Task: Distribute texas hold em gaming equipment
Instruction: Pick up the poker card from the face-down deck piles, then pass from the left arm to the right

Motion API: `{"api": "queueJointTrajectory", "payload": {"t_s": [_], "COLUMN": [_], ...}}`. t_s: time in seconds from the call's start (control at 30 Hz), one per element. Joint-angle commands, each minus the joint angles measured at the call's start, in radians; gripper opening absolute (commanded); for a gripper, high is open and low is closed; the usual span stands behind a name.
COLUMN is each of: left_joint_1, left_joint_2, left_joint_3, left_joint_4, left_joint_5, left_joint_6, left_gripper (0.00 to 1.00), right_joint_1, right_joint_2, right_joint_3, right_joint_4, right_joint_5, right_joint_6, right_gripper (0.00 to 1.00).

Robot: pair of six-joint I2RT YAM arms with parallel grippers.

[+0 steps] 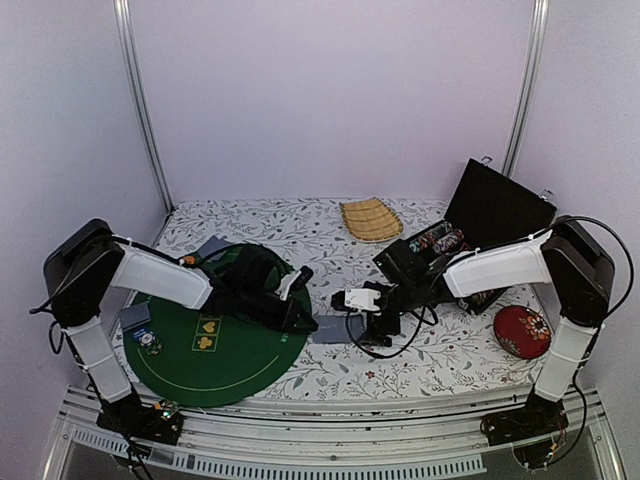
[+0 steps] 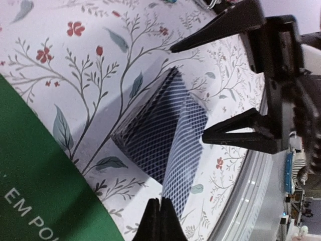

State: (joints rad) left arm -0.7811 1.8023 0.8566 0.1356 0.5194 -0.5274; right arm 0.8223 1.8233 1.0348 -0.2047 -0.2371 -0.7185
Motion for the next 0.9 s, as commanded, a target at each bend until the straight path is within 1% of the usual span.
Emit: {"api": "queueJointTrajectory", "payload": {"t_s": [0.0,0.13,0.2,0.27,0.3,0.4,0.43,0.5,0.57,0.63,0.73,0.87], "left_joint_1": [0.026,0.04,0.05,0.056,0.058,0.055,0.055,0.05,0.047,0.045,0.041,0.04], "left_joint_2": [-0.114,-0.235,-0.312,-0.389,-0.425,-0.548,-0.588,-0.666,-0.719,-0.753,-0.777,-0.791], "left_joint_3": [0.002,0.002,-0.011,-0.033,-0.049,-0.112,-0.134,-0.186,-0.218,-0.237,-0.246,-0.247], "left_joint_4": [-0.047,-0.129,-0.157,-0.159,-0.149,-0.072,-0.039,0.031,0.081,0.103,0.101,0.1], "left_joint_5": [0.046,0.034,-0.003,-0.025,-0.037,-0.044,-0.049,-0.082,-0.092,-0.097,-0.096,-0.078], "left_joint_6": [0.096,0.217,0.276,0.321,0.346,0.4,0.414,0.433,0.449,0.458,0.476,0.489], "left_gripper": [0.0,0.0,0.0,0.0,0.0,0.0,0.0,0.0,0.0,0.0,0.0,0.0], "right_joint_1": [-0.011,-0.019,-0.025,-0.037,-0.045,-0.065,-0.065,-0.061,-0.046,-0.019,0.003,0.014], "right_joint_2": [-0.083,-0.17,-0.223,-0.271,-0.29,-0.316,-0.316,-0.301,-0.277,-0.265,-0.255,-0.22], "right_joint_3": [0.005,0.031,0.053,0.072,0.084,0.108,0.104,0.099,0.106,0.122,0.118,0.143], "right_joint_4": [-0.029,-0.082,-0.104,-0.091,-0.071,0.07,0.164,0.279,0.332,0.33,0.361,0.353], "right_joint_5": [-0.016,-0.103,-0.178,-0.258,-0.313,-0.5,-0.547,-0.615,-0.621,-0.583,-0.595,-0.571], "right_joint_6": [-0.001,-0.004,-0.003,0.028,0.056,0.245,0.308,0.493,0.609,0.631,0.633,0.636], "right_gripper": [0.97,0.98,0.99,0.99,0.99,0.98,0.94,0.84,0.73,0.64,0.57,0.55]}}
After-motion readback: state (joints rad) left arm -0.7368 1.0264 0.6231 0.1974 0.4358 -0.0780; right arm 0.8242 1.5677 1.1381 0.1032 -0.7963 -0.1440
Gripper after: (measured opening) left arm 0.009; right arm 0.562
